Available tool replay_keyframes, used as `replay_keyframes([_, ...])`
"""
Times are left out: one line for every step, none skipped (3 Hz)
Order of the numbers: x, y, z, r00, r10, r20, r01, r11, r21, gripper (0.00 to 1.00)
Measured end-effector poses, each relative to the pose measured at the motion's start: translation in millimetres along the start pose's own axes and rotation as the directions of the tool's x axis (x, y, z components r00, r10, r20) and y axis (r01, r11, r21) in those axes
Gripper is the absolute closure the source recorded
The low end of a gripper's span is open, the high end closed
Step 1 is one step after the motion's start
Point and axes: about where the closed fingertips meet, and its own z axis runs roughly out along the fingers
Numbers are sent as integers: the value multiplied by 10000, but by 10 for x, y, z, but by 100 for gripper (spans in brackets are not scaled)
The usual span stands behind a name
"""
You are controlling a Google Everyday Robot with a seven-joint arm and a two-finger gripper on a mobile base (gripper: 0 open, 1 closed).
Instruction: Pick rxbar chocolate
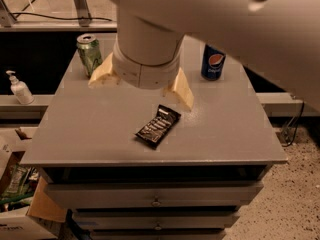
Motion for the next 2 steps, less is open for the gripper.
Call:
replay_keyframes([-76,97,209,10000,-26,-72,21,9983,-579,0])
replay_keyframes([-94,122,468,10000,60,-25,-63,9925,-1220,0])
